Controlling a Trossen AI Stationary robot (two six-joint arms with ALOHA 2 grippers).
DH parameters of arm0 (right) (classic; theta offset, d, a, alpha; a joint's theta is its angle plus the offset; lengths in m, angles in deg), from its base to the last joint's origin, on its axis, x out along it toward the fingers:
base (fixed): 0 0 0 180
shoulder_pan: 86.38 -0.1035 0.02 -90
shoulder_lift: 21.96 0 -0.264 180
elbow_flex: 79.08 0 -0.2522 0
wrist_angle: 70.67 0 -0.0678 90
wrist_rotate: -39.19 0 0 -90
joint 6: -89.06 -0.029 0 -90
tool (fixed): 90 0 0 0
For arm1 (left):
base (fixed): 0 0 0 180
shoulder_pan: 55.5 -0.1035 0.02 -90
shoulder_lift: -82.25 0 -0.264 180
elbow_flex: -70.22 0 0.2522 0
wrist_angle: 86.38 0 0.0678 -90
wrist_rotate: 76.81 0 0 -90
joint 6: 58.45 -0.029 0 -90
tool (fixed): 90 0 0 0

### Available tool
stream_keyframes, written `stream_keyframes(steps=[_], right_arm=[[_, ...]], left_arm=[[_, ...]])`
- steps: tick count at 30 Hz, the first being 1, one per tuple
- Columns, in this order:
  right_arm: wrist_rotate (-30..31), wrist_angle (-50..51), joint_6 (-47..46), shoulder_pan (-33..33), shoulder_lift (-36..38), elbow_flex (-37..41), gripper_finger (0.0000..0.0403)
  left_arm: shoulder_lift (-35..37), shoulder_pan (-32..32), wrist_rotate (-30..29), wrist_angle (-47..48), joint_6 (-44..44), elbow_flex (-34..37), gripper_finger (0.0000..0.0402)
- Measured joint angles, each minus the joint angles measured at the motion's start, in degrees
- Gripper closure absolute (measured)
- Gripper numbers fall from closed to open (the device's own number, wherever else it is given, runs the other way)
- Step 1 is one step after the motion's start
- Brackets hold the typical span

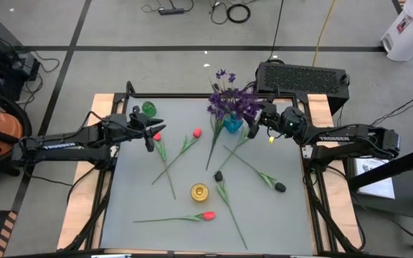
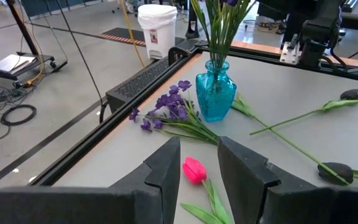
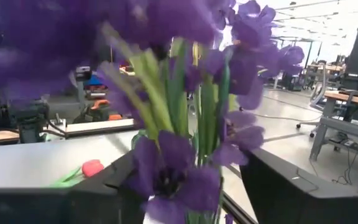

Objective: Sort flowers into vase by color
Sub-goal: Put the right purple flowers into the blue vase, then put the purple flowers into the blue vase

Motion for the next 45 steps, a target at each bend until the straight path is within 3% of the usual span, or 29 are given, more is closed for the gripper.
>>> stream_keyframes(steps=[15, 29, 36, 45], right_arm=[[0.0, 1.7, 3.1, 0.0, 1.4, 0.0, 0.012], [0.1, 22.5, 4.3, 0.0, 16.1, 0.0, 0.0117], [0.1, 33.3, 4.3, 0.0, 23.6, 0.0, 0.0117], [-0.1, 42.7, 2.7, 0.0, 26.1, 0.0, 0.0117]], left_arm=[[0.0, 0.0, 1.7, 0.0, 2.9, 0.0, 0.0285], [-0.6, 0.0, 2.3, -1.7, 8.8, 0.0, 0.0285], [-7.2, 0.0, 8.9, -11.4, 8.9, 0.0, 0.0285], [-19.9, 0.0, 9.0, -23.5, 13.9, 0.0, 0.0285]])
